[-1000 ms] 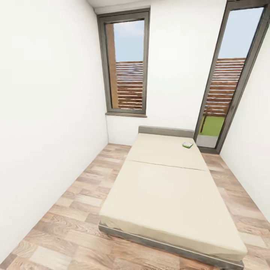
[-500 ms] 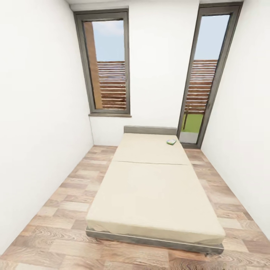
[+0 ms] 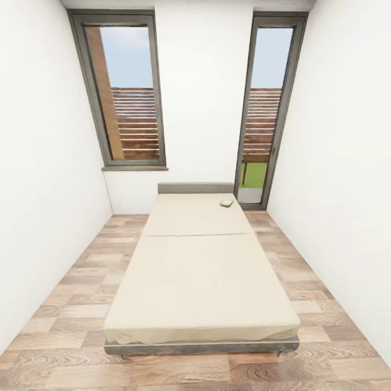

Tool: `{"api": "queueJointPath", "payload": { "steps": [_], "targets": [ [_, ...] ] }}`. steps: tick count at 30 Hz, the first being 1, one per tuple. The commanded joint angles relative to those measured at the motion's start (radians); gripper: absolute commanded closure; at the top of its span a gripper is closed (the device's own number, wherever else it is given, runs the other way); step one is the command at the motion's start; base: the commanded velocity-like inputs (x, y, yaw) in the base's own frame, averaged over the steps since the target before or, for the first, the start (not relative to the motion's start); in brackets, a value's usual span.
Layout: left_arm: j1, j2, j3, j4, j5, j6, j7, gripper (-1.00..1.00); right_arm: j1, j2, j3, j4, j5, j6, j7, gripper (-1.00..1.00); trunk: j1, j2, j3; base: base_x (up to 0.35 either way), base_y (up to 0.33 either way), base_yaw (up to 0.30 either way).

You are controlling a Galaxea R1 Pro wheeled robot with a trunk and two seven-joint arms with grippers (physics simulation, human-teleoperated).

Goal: Put all the toys in the child's room - the three board games (two on the bed and one on the table), the two jigsaw puzzles on the table, and the tennis ball on the table - inside the toy box on the table in the child's room.

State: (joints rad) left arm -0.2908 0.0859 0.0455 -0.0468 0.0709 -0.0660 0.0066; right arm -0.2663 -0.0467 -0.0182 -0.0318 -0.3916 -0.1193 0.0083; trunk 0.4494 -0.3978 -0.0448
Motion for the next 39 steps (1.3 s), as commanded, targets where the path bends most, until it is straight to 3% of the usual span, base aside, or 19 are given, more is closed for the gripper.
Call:
{"api": "queueJointPath", "payload": {
  "steps": [1,20,29,39],
  "targets": [
    [-0.001,0.000,0.004,0.001,0.007,-0.003,0.000,-1.00,-0.001,0.000,-0.001,0.001,-0.004,-0.003,0.001,-1.00,0.001,-0.002,-0.002,0.000,0.000,-0.279],
    [-0.001,-0.003,0.004,0.001,0.007,-0.003,0.000,-1.00,-0.001,0.000,-0.001,0.001,-0.004,-0.005,0.000,-1.00,0.001,-0.002,-0.022,0.000,0.000,-0.207],
    [-0.001,-0.007,0.005,0.001,0.007,-0.003,0.000,-1.00,0.021,0.007,0.000,0.001,-0.003,-0.076,-0.002,-1.00,0.001,-0.002,-0.026,0.000,0.000,-0.035],
    [-0.001,-0.008,0.005,0.001,0.006,-0.003,0.000,-1.00,0.027,0.005,0.000,0.001,-0.004,-0.100,-0.009,-1.00,0.001,-0.002,-0.026,0.000,0.000,-0.002]
  ]
}}
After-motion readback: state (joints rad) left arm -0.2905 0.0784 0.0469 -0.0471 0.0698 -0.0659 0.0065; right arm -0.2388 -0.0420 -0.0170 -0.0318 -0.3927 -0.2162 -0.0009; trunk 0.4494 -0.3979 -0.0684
